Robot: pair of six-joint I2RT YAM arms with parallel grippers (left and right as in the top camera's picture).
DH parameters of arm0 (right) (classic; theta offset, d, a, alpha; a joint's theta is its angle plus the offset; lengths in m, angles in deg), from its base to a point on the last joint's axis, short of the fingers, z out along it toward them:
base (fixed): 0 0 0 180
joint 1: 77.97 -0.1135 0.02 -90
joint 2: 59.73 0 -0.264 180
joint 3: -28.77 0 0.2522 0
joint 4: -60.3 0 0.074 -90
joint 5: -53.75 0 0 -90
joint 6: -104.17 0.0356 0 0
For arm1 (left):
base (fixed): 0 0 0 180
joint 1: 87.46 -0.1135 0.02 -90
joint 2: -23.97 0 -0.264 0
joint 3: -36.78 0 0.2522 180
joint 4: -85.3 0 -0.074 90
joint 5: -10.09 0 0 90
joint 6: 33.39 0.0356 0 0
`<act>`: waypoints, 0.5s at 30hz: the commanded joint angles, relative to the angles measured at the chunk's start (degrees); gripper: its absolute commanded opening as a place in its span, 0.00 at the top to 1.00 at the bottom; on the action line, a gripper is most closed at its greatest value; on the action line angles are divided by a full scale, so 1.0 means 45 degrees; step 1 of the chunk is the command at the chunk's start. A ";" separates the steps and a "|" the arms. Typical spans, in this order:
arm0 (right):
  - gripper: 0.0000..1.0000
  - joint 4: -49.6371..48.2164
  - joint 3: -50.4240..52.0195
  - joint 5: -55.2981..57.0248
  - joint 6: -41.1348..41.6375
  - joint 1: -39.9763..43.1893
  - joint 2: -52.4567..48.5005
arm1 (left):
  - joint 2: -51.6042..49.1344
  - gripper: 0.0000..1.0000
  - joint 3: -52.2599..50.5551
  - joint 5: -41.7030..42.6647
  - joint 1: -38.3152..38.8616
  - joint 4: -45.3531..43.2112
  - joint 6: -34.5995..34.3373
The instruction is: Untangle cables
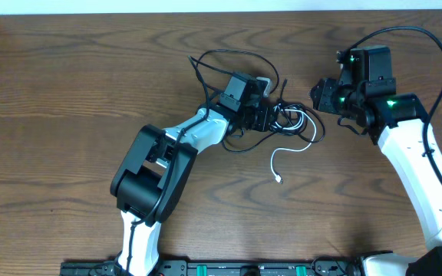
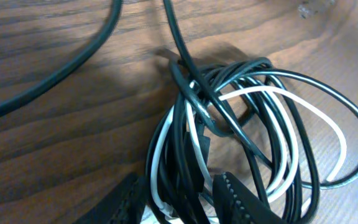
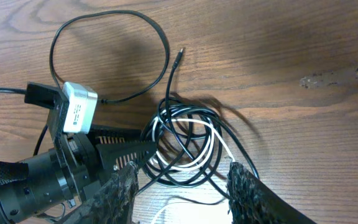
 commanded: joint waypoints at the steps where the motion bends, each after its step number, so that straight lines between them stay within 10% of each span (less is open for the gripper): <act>1: 0.55 0.0044 -0.0146 -0.0092 -0.0233 0.0000 0.0097 | -0.0029 0.66 0.0117 -0.1287 0.0155 0.0092 -0.0525; 15: 0.53 -0.0058 -0.0146 -0.0087 -0.0262 -0.0758 -0.0049 | 0.0219 0.93 0.0092 -0.6120 0.1258 0.1248 -0.1200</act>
